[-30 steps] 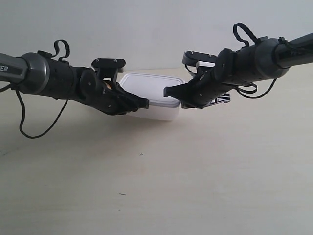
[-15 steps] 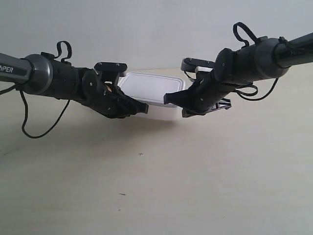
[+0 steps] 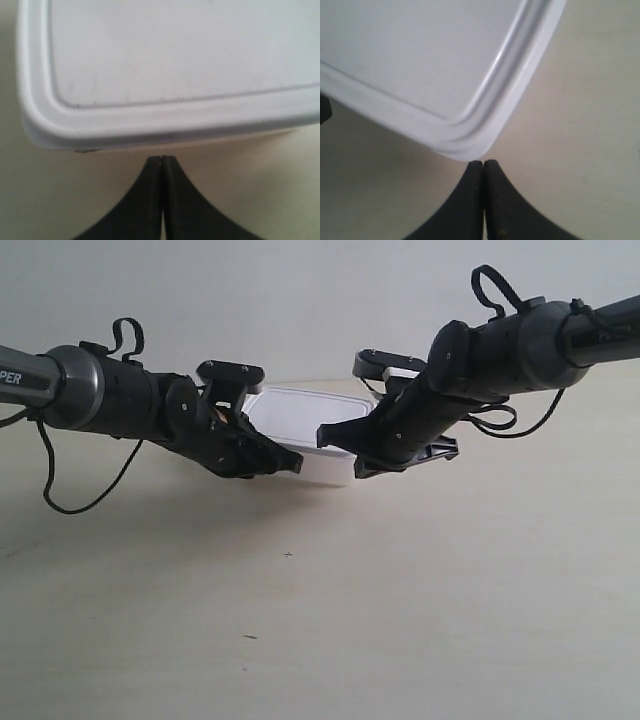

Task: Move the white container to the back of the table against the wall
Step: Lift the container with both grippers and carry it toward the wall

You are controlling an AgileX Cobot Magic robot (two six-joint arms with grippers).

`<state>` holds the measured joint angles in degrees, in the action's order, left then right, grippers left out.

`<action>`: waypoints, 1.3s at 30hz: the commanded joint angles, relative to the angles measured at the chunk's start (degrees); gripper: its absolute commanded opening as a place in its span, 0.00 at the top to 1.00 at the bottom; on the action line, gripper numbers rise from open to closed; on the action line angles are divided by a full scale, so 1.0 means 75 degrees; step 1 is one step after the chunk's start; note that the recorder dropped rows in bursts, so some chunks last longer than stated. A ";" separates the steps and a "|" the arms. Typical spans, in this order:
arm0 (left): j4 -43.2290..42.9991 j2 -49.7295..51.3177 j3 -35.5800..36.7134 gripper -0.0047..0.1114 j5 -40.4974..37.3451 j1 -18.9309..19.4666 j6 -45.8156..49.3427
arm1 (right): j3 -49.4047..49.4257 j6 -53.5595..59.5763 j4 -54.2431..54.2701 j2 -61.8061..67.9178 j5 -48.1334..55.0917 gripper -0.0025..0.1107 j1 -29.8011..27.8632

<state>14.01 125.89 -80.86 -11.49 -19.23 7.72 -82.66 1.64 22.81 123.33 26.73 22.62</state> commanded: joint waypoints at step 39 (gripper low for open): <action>-0.0249 0.0752 -0.1574 0.96 0.0227 0.0355 0.0545 | -0.1474 -0.0219 -0.0316 0.1001 -0.1127 0.98 -0.0150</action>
<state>12.24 130.81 -91.36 -10.28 -16.83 11.78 -93.36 0.34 21.25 130.89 19.47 22.24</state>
